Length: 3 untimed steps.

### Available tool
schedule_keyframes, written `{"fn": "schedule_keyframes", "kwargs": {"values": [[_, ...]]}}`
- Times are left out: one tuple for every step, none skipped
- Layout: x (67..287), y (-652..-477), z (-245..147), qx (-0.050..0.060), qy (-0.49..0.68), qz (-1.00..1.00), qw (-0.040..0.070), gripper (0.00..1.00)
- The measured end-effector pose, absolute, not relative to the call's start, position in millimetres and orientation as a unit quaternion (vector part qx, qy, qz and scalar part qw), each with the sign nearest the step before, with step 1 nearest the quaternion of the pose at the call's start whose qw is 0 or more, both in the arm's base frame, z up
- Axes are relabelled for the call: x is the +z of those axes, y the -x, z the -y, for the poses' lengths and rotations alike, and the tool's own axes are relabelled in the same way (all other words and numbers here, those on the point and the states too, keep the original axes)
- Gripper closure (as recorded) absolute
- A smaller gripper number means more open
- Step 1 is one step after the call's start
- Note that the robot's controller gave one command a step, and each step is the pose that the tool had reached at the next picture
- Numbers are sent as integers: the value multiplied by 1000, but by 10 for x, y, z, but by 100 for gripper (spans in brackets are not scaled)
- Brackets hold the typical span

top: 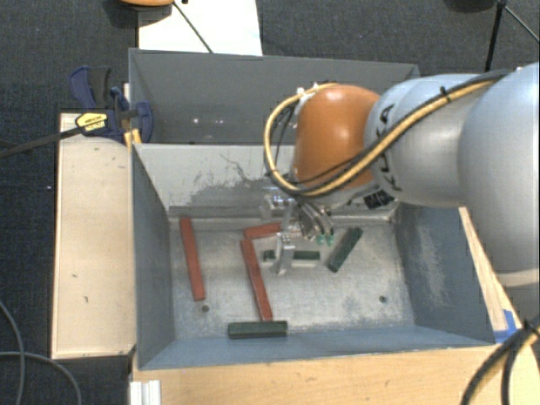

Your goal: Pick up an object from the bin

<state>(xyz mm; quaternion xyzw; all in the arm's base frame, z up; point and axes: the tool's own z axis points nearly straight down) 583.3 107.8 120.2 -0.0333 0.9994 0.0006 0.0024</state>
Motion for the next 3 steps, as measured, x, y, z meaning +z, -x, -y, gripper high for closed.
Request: {"fn": "schedule_keyframes", "kwargs": {"values": [[896, -5735, -942, 1, -28, -1000, 0, 0], [841, -5855, -954, 0, 22, -1000, 1, 0], [708, -5820, -872, 1, -36, -999, 1, 100]]}}
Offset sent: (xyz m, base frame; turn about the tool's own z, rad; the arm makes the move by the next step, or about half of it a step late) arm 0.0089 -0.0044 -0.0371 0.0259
